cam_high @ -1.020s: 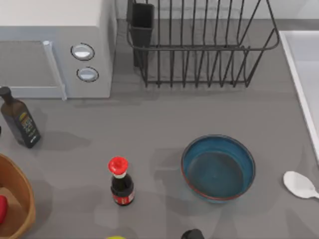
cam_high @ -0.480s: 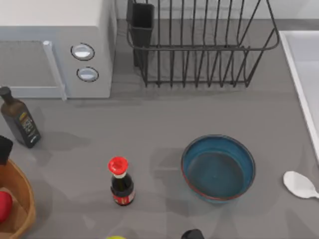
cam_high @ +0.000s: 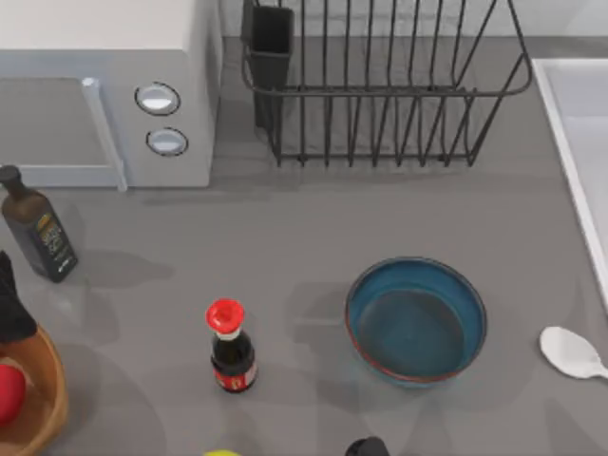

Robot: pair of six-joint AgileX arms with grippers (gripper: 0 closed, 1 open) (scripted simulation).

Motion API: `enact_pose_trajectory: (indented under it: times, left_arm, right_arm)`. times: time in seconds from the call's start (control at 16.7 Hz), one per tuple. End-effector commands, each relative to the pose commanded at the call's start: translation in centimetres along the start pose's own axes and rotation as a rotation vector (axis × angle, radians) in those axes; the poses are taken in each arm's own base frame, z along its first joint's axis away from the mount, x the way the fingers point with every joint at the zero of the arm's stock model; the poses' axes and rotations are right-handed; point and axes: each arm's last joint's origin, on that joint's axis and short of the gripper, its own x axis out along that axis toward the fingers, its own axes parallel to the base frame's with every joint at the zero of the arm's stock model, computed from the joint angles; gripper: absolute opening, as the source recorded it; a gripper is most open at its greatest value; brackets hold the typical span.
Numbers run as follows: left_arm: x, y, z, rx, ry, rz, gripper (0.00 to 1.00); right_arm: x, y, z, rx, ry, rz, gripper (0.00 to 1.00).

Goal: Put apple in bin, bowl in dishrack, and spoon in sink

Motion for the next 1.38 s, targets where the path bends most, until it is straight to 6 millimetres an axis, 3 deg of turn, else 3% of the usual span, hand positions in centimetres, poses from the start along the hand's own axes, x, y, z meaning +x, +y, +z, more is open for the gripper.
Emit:
enact_pose_trajectory:
  times: [0.36, 0.9, 1.14, 1.38]
  left_arm:
    - [-0.2, 0.6, -2.0, 0.310, -0.353, -0.073, 1.00]
    - [-0.2, 0.7, -2.2, 0.331, -0.376, -0.074, 1.00]
    - [-0.2, 0.7, -2.2, 0.331, -0.376, -0.074, 1.00]
    - [-0.2, 0.7, -2.2, 0.331, -0.376, -0.074, 1.00]
  right_arm:
    - [0.0, 0.0, 0.0, 0.000, 0.000, 0.000, 1.00]
    - [0.0, 0.1, 0.3, 0.010, 0.031, 0.012, 1.00]
    - [0.6, 0.8, 2.8, 0.058, 0.197, 0.064, 1.00]
    - [2.9, 2.2, 6.1, 0.114, 0.478, 0.121, 1.00]
